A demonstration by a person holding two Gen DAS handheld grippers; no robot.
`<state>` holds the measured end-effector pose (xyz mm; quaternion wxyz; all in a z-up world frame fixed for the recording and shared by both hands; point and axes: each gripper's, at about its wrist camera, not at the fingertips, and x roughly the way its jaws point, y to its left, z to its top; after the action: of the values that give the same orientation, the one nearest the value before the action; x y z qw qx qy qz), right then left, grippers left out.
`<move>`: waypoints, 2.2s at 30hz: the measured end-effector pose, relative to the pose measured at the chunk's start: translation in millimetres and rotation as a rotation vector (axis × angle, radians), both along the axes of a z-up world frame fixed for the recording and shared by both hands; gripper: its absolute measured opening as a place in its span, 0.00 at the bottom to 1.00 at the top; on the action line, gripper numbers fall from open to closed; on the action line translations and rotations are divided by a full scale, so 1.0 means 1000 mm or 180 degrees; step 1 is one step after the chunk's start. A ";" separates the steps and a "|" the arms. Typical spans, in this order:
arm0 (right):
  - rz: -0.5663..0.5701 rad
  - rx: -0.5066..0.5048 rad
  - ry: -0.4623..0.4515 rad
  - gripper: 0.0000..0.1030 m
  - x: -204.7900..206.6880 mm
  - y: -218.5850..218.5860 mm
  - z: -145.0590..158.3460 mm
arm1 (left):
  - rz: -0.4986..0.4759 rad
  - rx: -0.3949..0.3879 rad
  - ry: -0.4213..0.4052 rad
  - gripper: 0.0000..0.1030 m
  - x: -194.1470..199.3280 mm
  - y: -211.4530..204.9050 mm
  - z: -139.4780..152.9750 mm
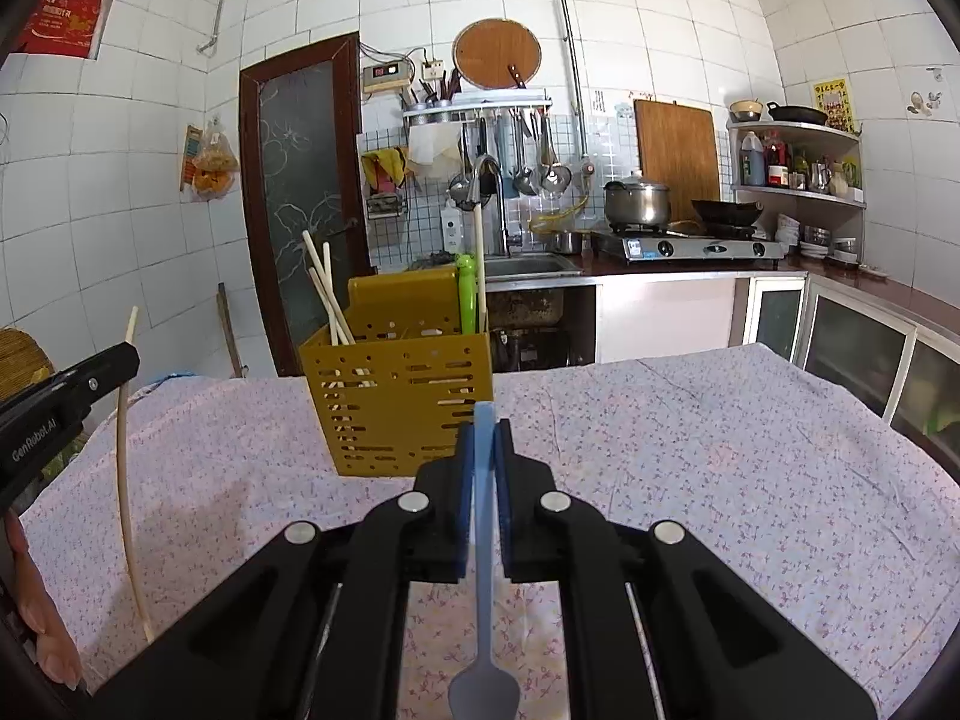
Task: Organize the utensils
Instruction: 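Lift the chopstick and grey spatula and carry both over the holder, then drop the chopstick and spatula into the holder and open both tools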
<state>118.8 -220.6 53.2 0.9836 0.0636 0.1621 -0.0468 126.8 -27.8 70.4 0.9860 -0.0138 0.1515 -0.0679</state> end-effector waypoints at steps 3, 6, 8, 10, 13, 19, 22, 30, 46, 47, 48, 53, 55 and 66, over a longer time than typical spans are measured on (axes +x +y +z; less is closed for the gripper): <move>-0.0011 -0.0043 -0.0038 0.07 -0.002 0.002 0.001 | 0.0004 -0.0082 -0.0024 0.04 -0.002 0.006 0.002; 0.0002 -0.0075 -0.0036 0.07 -0.002 0.003 0.001 | 0.0007 -0.0130 -0.0017 0.04 -0.002 0.010 0.003; 0.0007 -0.0089 -0.0045 0.07 -0.004 0.004 0.000 | -0.0009 -0.0139 0.0010 0.04 -0.001 0.010 0.002; 0.0014 -0.0092 -0.0054 0.07 -0.004 0.005 0.001 | -0.0001 -0.0132 0.0020 0.04 0.000 0.010 0.001; 0.0021 -0.0095 -0.0056 0.07 -0.005 0.004 0.001 | -0.0007 -0.0137 0.0008 0.04 -0.001 0.010 0.001; 0.0051 -0.0095 -0.0055 0.07 -0.006 0.005 0.002 | -0.0008 -0.0111 -0.0035 0.04 -0.005 0.008 0.002; 0.0039 -0.0131 -0.0055 0.07 -0.006 0.007 0.004 | 0.0000 -0.0119 -0.0026 0.04 -0.004 0.006 0.005; -0.0009 -0.0148 -0.0083 0.07 -0.003 0.005 0.024 | -0.0019 -0.0076 -0.0099 0.04 0.004 0.002 0.031; 0.0019 -0.0234 -0.0532 0.07 0.064 -0.002 0.142 | -0.0135 -0.0223 -0.0543 0.04 0.077 -0.017 0.129; 0.0020 -0.0240 -0.0559 0.07 0.073 -0.003 0.147 | -0.0149 -0.0244 -0.0583 0.04 0.086 -0.020 0.134; 0.0022 -0.0240 -0.0580 0.07 0.083 -0.003 0.152 | -0.0154 -0.0256 -0.0612 0.04 0.092 -0.023 0.138; 0.0067 -0.0169 -0.0641 0.07 0.128 -0.005 0.159 | -0.0196 -0.0366 -0.0756 0.04 0.138 -0.038 0.154; 0.0088 -0.0135 -0.0641 0.07 0.146 -0.006 0.155 | -0.0203 -0.0389 -0.0774 0.04 0.154 -0.045 0.154; 0.0146 -0.0052 -0.0330 0.07 0.203 -0.013 0.079 | -0.0263 -0.0415 -0.0467 0.04 0.220 -0.066 0.073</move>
<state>322.1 -233.7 132.5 0.9920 0.0543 0.1119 -0.0222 346.4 -93.5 143.0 0.9878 -0.0666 0.0747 -0.1190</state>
